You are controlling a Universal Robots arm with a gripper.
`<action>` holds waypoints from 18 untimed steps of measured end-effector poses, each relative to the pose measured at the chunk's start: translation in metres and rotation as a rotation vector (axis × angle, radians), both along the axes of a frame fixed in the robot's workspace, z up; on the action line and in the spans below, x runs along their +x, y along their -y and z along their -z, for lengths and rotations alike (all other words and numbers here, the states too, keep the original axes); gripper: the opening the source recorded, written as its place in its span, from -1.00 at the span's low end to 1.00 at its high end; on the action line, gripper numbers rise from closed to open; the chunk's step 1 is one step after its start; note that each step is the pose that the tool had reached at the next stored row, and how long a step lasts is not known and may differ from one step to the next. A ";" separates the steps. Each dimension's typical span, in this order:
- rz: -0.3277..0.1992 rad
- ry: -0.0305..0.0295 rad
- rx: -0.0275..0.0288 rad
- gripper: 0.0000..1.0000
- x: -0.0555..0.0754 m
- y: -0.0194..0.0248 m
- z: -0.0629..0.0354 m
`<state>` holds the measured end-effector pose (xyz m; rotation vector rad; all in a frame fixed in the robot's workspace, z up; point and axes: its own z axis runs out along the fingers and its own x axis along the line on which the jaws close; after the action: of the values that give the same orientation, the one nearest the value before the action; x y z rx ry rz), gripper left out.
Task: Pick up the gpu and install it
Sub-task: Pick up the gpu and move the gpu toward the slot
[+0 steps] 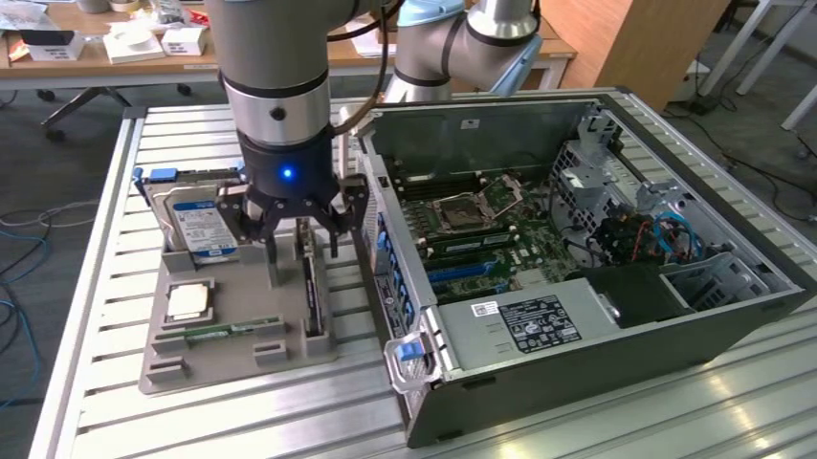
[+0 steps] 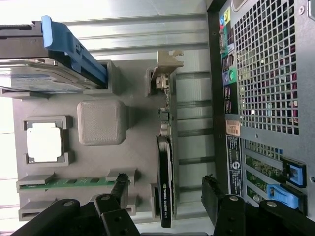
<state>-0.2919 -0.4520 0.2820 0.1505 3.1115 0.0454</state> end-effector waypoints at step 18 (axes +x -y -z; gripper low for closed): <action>0.000 -0.0001 0.0000 0.41 0.000 0.0000 0.0102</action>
<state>-0.2921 -0.4520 0.2718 0.1509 3.1115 0.0454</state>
